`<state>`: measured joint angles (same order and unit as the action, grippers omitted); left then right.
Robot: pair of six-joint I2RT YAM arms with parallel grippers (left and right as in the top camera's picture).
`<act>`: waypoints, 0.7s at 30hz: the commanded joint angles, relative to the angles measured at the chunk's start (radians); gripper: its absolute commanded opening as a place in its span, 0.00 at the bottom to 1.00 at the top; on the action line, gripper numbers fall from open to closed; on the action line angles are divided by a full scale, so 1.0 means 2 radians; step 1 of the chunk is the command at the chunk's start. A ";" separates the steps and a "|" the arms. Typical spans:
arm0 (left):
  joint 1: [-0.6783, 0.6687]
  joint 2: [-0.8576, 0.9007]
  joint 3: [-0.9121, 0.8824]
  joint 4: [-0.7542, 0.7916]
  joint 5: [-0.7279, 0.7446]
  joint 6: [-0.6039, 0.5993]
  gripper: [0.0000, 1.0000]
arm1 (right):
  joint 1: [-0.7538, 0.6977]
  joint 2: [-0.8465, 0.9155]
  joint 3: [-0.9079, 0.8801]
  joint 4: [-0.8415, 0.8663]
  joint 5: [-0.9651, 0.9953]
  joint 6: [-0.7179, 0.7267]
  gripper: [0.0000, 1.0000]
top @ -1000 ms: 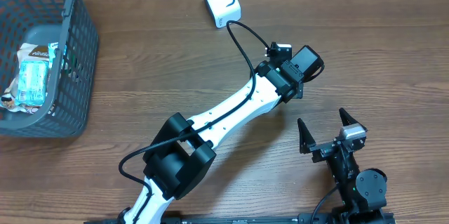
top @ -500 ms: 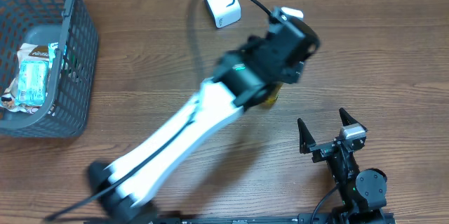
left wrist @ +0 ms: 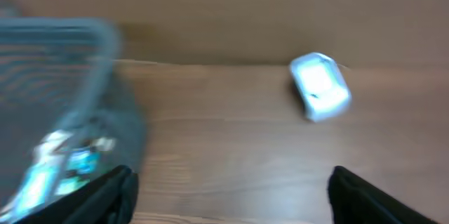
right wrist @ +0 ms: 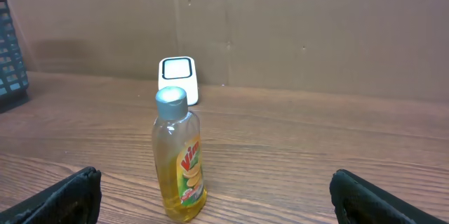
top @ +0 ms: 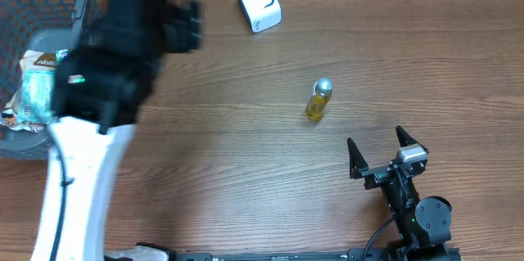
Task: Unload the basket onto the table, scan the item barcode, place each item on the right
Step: 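Release the bottle and move the left gripper back into the basket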
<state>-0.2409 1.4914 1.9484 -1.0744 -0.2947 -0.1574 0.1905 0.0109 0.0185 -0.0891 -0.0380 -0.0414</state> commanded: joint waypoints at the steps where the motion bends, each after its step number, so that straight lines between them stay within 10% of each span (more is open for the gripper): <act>1: 0.076 -0.015 0.002 0.010 0.000 0.014 0.91 | -0.002 -0.004 -0.005 0.004 -0.001 -0.002 1.00; 21: 0.373 0.115 0.002 0.034 0.229 0.051 1.00 | -0.002 -0.004 -0.005 0.004 -0.001 -0.002 1.00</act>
<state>0.4641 1.6711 1.9484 -0.9916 0.0654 -0.1024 0.1902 0.0109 0.0185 -0.0887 -0.0383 -0.0418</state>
